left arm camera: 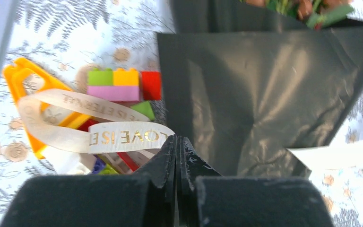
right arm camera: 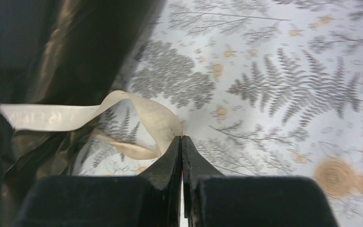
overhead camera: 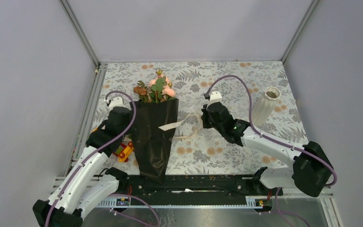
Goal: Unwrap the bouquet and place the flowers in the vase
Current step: Untie the ribbon from the wrapping paper.
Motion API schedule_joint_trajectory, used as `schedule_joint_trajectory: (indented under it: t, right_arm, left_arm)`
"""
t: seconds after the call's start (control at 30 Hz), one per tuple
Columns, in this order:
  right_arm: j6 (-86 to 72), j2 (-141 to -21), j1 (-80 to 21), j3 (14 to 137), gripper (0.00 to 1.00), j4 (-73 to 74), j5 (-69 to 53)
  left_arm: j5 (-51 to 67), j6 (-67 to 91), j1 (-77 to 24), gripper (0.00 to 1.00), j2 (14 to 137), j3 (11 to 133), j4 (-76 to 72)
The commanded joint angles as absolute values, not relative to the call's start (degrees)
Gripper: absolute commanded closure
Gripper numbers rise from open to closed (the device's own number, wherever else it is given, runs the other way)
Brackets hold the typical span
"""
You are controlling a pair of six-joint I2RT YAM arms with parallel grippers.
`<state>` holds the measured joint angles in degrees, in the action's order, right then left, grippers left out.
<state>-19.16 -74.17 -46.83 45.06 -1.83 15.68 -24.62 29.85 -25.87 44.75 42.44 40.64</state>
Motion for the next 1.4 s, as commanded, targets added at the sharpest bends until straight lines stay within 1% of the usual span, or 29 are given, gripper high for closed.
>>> schedule_joint_trajectory:
  t: [0.0,0.2,0.37,0.47,0.6,0.77,0.9,1.1,1.17,1.2,1.3,1.37]
  right_arm:
    - [-20.3,-71.7,-43.3,49.5,1.00,4.2,21.1]
    - [-21.4,-72.2,-38.5,52.9,1.00,9.0,21.9]
    - [-20.6,-73.1,-36.5,56.4,1.00,11.9,23.6]
    - [-19.9,-74.2,-36.2,59.4,1.00,13.4,27.1]
    - [-19.2,-76.1,-36.0,61.9,1.00,14.7,33.2]
    - [-17.0,-78.6,-35.9,62.7,1.00,13.0,36.9]
    - [-18.0,-81.9,-35.4,63.7,1.00,13.4,35.9]
    - [-23.0,-86.3,-32.0,64.5,1.00,14.3,29.8]
    - [-23.6,-88.0,-31.1,65.6,0.99,15.2,27.6]
    - [-23.8,-88.8,-30.9,66.3,0.96,15.6,26.6]
    - [-23.6,-90.6,-30.4,67.9,0.83,16.9,25.1]
    - [-23.5,-91.0,-30.1,68.3,0.72,17.0,24.3]
  left_arm:
    - [-18.4,21.5,-17.0,1.00,45.5,48.0,38.2]
    - [-15.7,18.8,-4.7,1.00,48.1,53.1,36.8]
    - [-18.6,18.1,4.4,1.00,48.5,56.0,35.5]
    - [-22.1,16.8,7.8,1.00,48.1,56.4,34.7]
    - [-30.6,14.0,8.8,1.00,47.9,55.6,34.5]
    - [-38.7,10.3,9.2,1.00,47.2,52.9,32.5]
    - [-40.7,9.0,9.3,1.00,49.2,51.8,32.1]
    - [-40.9,8.4,9.5,0.99,53.4,51.9,31.9]
    - [-40.7,8.2,9.8,0.95,55.2,52.3,32.2]
    - [-40.4,8.3,9.9,0.89,56.0,52.6,32.5]
    - [-37.8,8.7,9.9,0.66,57.0,52.4,32.8]
    - [-36.7,8.7,9.9,0.50,56.9,52.1,32.7]
